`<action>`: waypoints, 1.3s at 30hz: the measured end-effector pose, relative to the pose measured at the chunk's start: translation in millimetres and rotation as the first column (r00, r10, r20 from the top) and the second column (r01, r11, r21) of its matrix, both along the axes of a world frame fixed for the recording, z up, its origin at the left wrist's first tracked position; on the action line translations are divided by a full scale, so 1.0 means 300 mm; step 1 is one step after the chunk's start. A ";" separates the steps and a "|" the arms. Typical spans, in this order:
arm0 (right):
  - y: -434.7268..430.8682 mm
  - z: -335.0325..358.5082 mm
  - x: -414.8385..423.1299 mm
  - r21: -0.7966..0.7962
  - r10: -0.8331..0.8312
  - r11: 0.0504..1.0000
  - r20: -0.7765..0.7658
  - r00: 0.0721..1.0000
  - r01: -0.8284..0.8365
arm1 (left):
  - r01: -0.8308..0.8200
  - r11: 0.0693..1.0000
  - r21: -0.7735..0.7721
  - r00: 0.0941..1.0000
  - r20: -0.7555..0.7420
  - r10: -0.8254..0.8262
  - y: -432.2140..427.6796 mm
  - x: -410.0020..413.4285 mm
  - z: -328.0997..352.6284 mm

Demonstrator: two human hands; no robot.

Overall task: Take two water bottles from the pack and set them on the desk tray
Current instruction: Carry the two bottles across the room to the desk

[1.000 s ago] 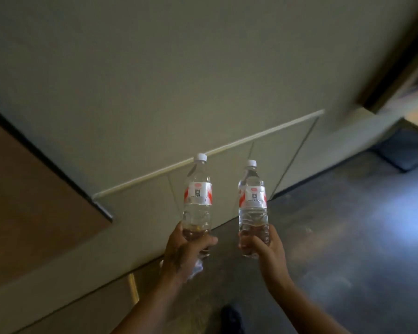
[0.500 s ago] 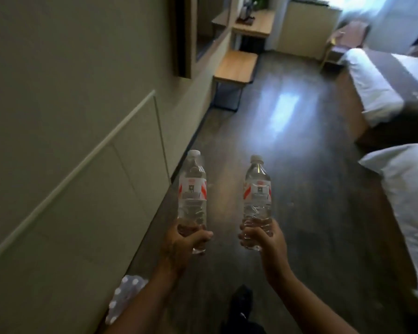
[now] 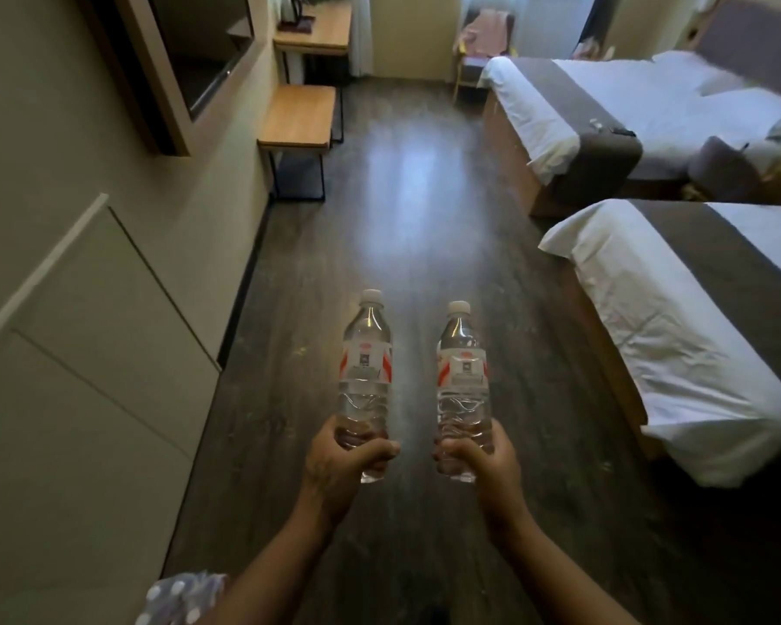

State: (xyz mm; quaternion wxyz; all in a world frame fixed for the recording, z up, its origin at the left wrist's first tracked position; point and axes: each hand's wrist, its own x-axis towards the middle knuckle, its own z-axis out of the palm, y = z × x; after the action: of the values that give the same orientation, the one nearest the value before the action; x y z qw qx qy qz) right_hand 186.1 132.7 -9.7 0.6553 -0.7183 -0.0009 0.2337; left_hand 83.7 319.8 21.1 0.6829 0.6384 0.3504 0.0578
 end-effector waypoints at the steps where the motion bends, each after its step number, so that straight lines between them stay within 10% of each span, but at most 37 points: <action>1: -0.016 0.003 0.018 0.005 0.007 1.000 -0.004 1.000 -0.007 | -0.004 1.000 -0.003 1.000 0.000 0.004 -0.020 0.022 0.003; 20: -0.037 -0.043 0.517 0.034 0.099 0.995 -0.019 0.995 -0.099 | -0.105 0.992 0.062 0.994 -0.027 0.107 -0.085 0.448 0.007; 39: 0.664 -0.103 1.555 -0.012 0.056 0.998 0.005 0.998 -0.056 | -0.012 0.999 0.037 0.998 -0.053 0.014 0.648 1.548 -0.052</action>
State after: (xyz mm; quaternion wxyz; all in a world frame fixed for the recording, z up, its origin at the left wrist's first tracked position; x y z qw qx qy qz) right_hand 652.6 331.9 -40.5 0.6441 -0.7226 -0.0217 0.2501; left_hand 548.2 514.1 5.3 0.6613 0.6496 0.3715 0.0515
